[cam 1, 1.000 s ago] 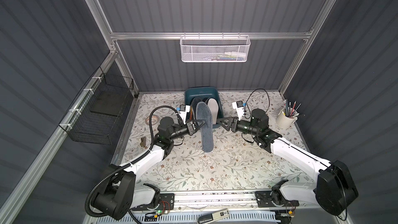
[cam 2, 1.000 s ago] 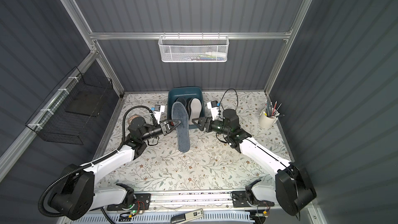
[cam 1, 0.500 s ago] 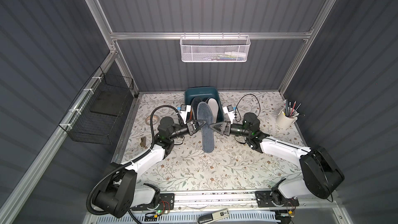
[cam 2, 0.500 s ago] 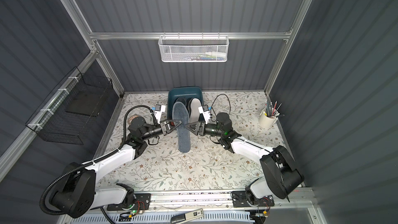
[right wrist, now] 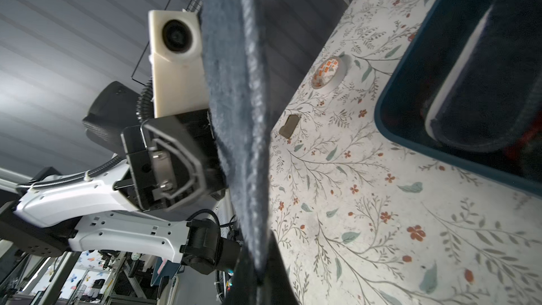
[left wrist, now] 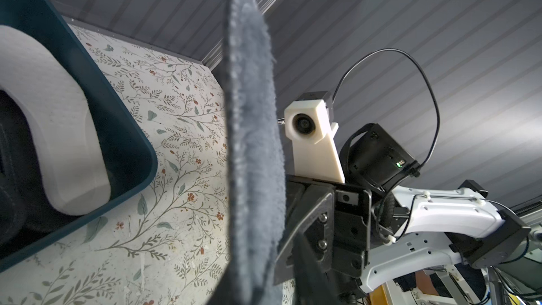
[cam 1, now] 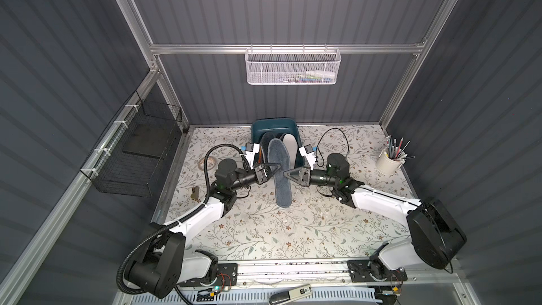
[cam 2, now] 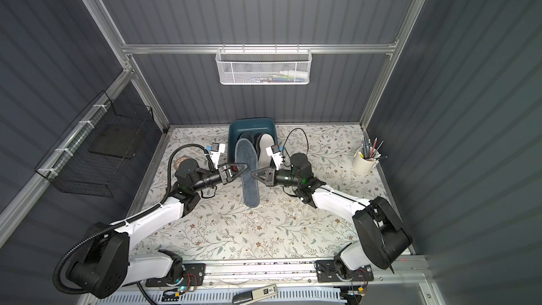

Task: Put the insoles into the storage box
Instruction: Place the insole in the storage box.

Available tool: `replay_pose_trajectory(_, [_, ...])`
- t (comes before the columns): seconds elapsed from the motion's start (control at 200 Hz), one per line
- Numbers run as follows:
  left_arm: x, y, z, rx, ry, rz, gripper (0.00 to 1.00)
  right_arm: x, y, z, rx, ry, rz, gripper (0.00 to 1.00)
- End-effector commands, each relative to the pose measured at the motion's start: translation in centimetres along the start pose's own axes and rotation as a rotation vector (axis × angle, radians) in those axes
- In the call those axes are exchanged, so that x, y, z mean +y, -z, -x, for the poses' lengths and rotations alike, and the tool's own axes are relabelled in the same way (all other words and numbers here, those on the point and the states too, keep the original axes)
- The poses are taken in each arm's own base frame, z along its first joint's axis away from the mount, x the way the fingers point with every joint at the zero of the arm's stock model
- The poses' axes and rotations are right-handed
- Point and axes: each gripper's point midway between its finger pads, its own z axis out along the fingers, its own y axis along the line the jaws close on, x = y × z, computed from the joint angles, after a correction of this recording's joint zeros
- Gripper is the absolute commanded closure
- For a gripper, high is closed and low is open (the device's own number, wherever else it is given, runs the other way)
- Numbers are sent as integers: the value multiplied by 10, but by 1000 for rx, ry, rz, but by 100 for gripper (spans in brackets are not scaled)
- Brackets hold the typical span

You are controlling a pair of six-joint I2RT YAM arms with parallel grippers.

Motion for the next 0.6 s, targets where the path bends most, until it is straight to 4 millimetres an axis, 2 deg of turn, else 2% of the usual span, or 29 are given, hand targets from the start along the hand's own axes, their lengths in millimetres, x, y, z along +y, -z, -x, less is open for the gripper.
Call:
replay_pose_trajectory(0.0, [-14, 5, 17, -35, -68, 6, 1, -4, 6, 19, -21, 32, -103, 100])
replay_pose_trajectory(0.095, [-4, 12, 18, -50, -82, 98, 0, -16, 10, 36, -32, 19, -181, 100])
replay_pose_trajectory(0.205, [23, 31, 18, -89, -91, 313, 0, -23, 13, 64, -46, 32, -241, 100])
replay_pose_trajectory(0.285, [56, 62, 19, -150, -75, 566, 0, -34, 13, 85, -49, 24, -294, 100])
replay_pose_trajectory(0.345, [71, 86, 17, -192, -56, 706, 0, -46, 11, 98, -41, -10, -317, 100])
replay_pose_trajectory(0.41, [71, 104, 15, -232, -55, 758, 0, -57, 9, 111, -39, -36, -311, 100])
replay_pose_trajectory(0.595, [65, 130, 5, -270, -53, 806, 0, -88, -1, 133, -11, -27, -366, 100])
